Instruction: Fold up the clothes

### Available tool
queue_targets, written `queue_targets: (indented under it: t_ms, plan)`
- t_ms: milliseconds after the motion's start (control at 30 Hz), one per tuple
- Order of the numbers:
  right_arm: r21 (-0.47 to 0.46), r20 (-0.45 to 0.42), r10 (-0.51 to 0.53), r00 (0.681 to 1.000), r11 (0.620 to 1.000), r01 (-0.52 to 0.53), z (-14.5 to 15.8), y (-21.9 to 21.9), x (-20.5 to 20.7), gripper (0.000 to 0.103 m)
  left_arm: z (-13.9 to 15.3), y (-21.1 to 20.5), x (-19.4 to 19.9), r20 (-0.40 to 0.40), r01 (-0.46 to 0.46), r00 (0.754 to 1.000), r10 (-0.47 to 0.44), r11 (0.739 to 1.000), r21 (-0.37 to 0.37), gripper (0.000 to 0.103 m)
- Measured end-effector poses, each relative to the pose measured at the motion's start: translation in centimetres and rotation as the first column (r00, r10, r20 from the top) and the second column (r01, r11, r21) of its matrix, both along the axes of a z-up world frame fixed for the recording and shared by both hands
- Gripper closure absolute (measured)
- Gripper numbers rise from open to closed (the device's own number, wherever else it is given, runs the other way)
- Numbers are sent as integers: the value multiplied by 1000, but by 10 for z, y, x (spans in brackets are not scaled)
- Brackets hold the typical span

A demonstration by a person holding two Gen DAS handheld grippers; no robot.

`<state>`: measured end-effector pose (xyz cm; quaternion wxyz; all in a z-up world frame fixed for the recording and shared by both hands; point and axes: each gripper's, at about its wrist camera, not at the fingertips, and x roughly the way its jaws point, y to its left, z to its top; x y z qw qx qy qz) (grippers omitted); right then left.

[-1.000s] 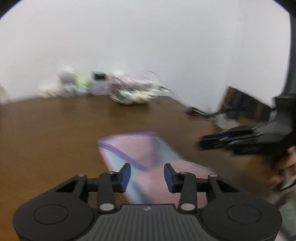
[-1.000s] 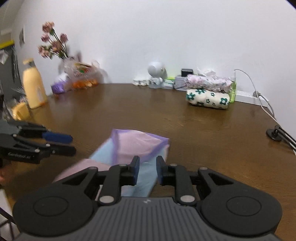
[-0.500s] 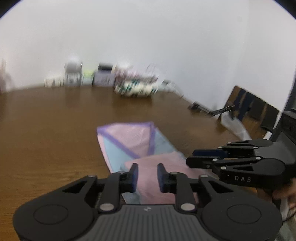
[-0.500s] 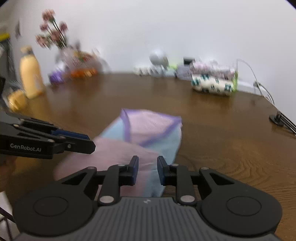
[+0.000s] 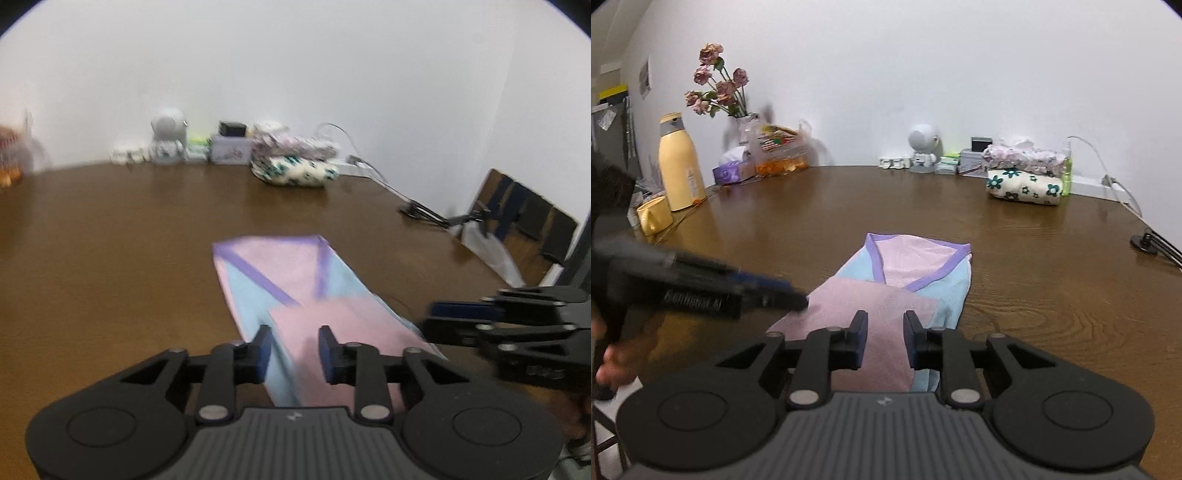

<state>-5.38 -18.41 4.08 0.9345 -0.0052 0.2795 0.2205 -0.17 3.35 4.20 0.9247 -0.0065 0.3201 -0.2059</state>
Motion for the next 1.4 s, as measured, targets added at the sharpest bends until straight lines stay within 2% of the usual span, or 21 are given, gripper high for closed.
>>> queue_targets:
  t_ms: [67,100,133,233,300,333,367,433,500,533,667,733,833,933,1067,1167,1300,1400]
  plan:
    - [19,-5,-26,1000,999,26,13,-13,21,76,5,6,33,-27,-17,999,17,1000,1,53]
    - [30,-24,-34,999,999,34,18,-19,36,72,6,8,52,-47,-22,999,22,1000,-3,51]
    - [38,-59,-38,998,998,40,20,-23,55,68,4,8,73,-69,-40,997,40,999,-1,50]
    - [50,-176,-32,984,998,42,18,-31,116,67,-3,4,113,-121,-183,975,189,981,61,54]
    - [47,-246,-31,969,998,44,8,-29,153,67,-7,-1,127,-138,-185,972,191,981,56,54]
    - [39,-268,-33,963,998,45,2,-27,167,67,-10,-4,134,-154,-173,972,178,984,51,57]
    - [25,-286,-44,957,998,54,-3,-23,180,67,-13,-7,139,-179,-170,968,178,984,57,71]
    - [-38,-298,-77,951,997,69,-15,-12,198,68,-19,-10,146,-212,-171,960,185,982,84,86]
    - [-70,-302,-84,950,995,66,-25,-3,206,68,-22,-6,146,-213,-175,960,184,983,64,90]
    - [-69,-303,-79,950,996,61,-29,0,206,70,-22,-3,147,-216,-176,959,182,983,49,92]
    - [-108,-261,-84,962,993,58,-38,6,199,97,-26,6,153,-227,-167,959,167,986,19,100]
    - [-124,-251,-98,963,990,69,-38,5,197,97,-25,6,155,-230,-155,961,155,988,15,101]
    - [-73,-257,-86,963,995,70,-34,-1,199,98,-23,5,155,-219,-141,966,137,990,-3,102]
    - [-31,-224,-60,973,998,55,-24,-5,191,98,-11,7,145,-187,-144,973,134,989,-41,102]
    - [16,-147,-5,989,1000,7,3,-15,159,98,16,10,94,-61,-96,994,92,993,-68,102]
    - [38,-103,41,994,999,-37,16,-25,125,98,23,10,46,37,-51,998,54,995,-83,102]
    - [70,-91,54,994,996,-48,10,-45,75,98,7,16,-11,57,-10,998,19,989,-147,102]
    - [79,-105,55,993,996,-46,-2,-53,44,98,-8,22,-41,48,-25,998,32,988,-150,101]
